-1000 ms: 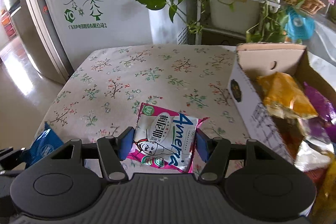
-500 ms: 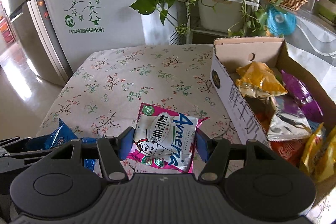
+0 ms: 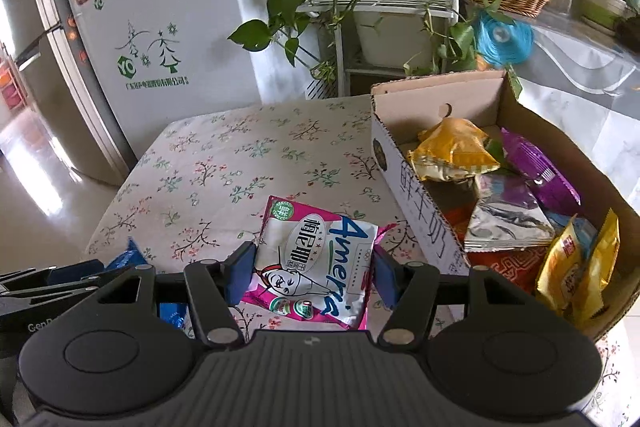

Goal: Organize snacks

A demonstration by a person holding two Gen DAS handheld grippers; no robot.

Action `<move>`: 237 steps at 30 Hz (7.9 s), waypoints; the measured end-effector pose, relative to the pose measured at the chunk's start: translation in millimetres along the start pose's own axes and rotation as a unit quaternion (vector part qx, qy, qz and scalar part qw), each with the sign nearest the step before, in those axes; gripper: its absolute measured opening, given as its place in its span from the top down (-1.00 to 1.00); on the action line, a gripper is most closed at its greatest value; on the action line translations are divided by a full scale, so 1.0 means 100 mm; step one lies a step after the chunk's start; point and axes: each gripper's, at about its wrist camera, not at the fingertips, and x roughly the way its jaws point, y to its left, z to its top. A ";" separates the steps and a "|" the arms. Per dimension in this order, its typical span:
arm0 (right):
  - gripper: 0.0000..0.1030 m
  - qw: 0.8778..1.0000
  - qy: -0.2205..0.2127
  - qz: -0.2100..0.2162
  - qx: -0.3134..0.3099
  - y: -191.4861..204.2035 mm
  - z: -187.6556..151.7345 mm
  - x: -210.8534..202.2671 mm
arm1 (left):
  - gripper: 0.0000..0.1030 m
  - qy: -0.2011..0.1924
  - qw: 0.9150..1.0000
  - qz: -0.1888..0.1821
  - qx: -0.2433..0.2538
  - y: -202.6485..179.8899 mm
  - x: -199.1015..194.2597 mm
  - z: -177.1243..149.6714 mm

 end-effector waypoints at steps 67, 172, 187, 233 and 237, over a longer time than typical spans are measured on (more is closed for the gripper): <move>-0.32 0.997 -0.059 0.005 0.044 -0.33 0.37 -0.43 | -0.40 -0.026 0.999 -0.027 0.038 -0.74 -0.20 0.57; -1.00 0.971 0.037 -0.194 0.134 -1.70 0.47 -0.43 | -0.97 0.059 0.993 0.047 0.090 -2.25 0.34 0.79; -1.00 0.970 0.035 -0.199 0.136 -1.70 0.54 -0.39 | -0.97 0.040 0.990 0.061 0.124 -2.37 0.37 0.84; -1.00 0.970 0.054 -0.202 0.124 -1.62 0.59 -0.24 | -0.93 0.075 0.988 0.055 0.120 -2.25 0.62 0.87; -1.00 0.971 0.055 -0.201 0.115 -1.58 0.60 -0.22 | -0.94 0.074 0.988 0.057 0.122 -2.22 0.62 0.87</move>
